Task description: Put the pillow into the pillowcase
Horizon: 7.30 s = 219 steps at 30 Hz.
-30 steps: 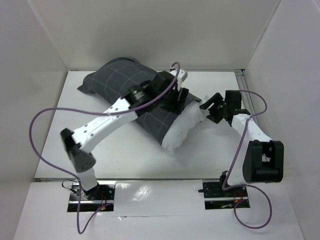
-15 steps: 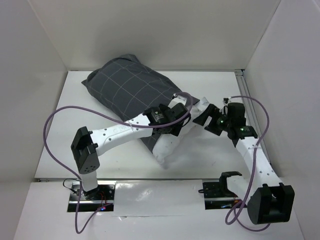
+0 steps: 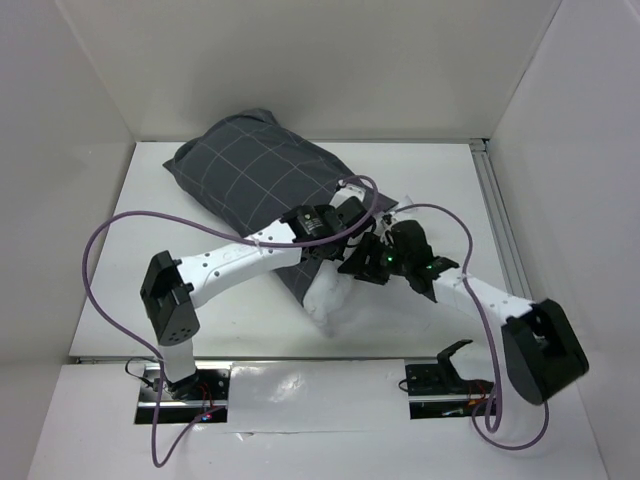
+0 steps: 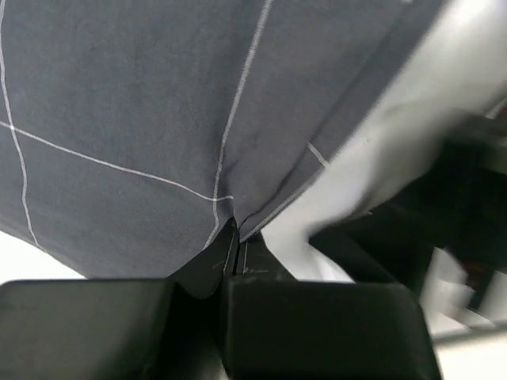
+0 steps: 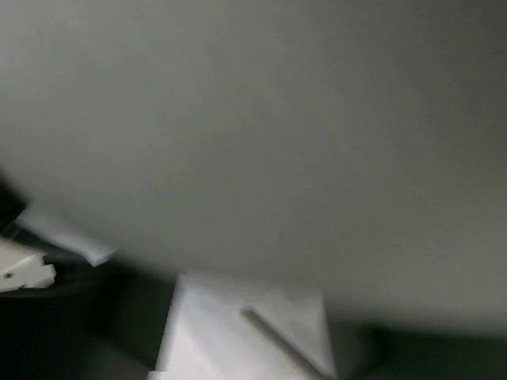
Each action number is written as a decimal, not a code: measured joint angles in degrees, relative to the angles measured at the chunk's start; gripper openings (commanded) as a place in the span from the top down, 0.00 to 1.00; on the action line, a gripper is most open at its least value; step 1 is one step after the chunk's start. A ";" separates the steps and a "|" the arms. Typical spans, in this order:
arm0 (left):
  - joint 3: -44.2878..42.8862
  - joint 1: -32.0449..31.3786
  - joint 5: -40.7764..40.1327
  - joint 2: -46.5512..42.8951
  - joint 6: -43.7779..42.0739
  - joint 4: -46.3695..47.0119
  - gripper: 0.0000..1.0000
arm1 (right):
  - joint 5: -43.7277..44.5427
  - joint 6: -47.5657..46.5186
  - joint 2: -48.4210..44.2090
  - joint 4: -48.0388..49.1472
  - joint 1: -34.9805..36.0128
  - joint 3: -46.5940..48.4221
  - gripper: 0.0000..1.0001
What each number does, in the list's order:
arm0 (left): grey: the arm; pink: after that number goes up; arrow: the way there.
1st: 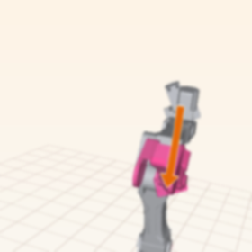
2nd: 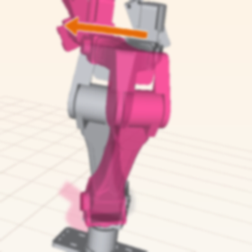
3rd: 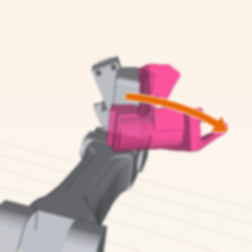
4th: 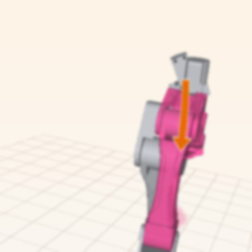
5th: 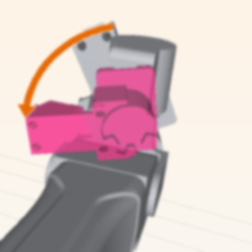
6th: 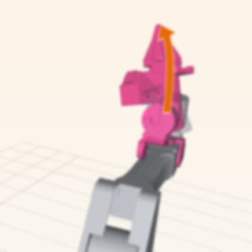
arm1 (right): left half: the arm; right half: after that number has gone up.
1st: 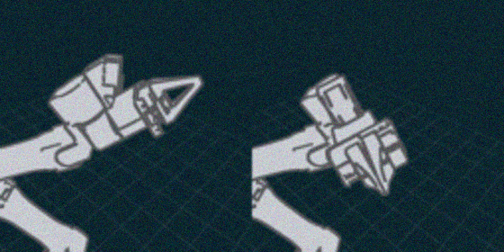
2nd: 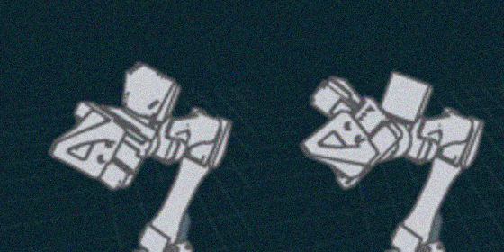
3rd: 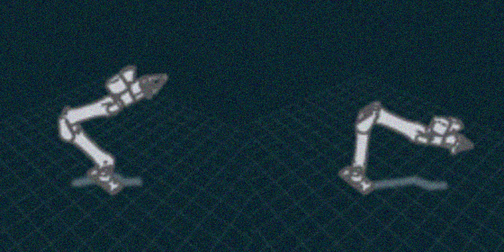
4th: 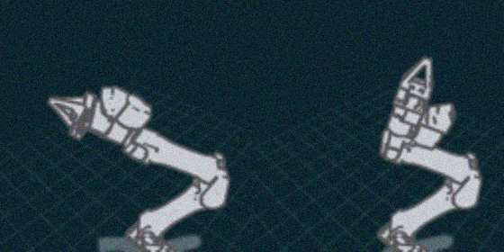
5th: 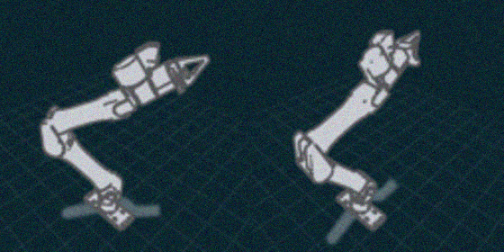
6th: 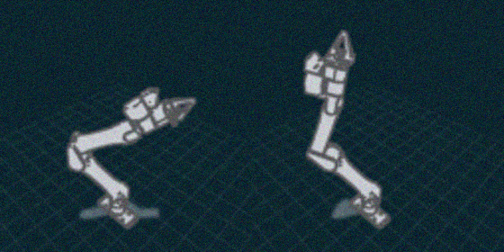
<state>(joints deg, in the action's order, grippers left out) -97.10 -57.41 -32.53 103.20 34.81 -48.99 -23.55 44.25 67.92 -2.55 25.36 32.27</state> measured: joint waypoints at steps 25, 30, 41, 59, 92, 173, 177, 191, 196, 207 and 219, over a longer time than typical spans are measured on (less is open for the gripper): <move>-30.80 8.61 43.87 -2.45 -1.46 -1.77 1.00 | 19.39 13.57 18.88 37.07 7.08 5.64 1.00; -30.80 8.96 52.37 -2.51 1.38 3.67 1.00 | 20.90 12.50 5.25 28.55 6.45 4.72 1.00; -30.84 9.05 62.01 -1.73 6.19 14.38 1.00 | 22.14 15.61 7.28 38.10 8.48 4.39 1.00; -18.01 18.27 65.22 -7.08 6.91 14.86 0.04 | 20.96 18.58 -1.07 26.25 8.20 -4.83 0.18; 36.30 46.58 41.83 -29.40 -1.66 6.03 1.00 | -8.44 -5.99 10.97 -3.82 -4.79 17.09 0.82; 32.26 72.67 47.84 -39.60 5.46 14.97 0.09 | 23.19 -12.85 -0.11 -34.86 -16.28 37.51 0.26; 27.23 64.48 47.89 -30.60 2.62 16.61 0.08 | 21.46 -15.50 11.19 -32.61 -8.07 40.57 0.18; 10.93 59.95 50.66 -2.43 4.70 19.87 0.13 | 27.74 -12.28 34.40 -20.04 -13.14 46.36 0.18; 3.80 59.93 50.88 0.20 4.13 19.12 0.11 | 31.01 -14.36 35.71 -18.86 -14.23 51.84 0.12; 2.97 62.36 51.25 -16.00 3.13 14.40 0.07 | 37.77 -18.88 21.99 -26.91 -14.97 58.55 0.00; 5.01 62.16 51.93 -30.97 2.64 14.73 0.07 | 55.32 -20.72 0.74 -37.13 -18.01 55.69 0.00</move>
<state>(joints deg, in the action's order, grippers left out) -92.09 4.75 19.40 72.23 37.45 -34.26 31.77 23.53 68.66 -39.68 7.35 87.96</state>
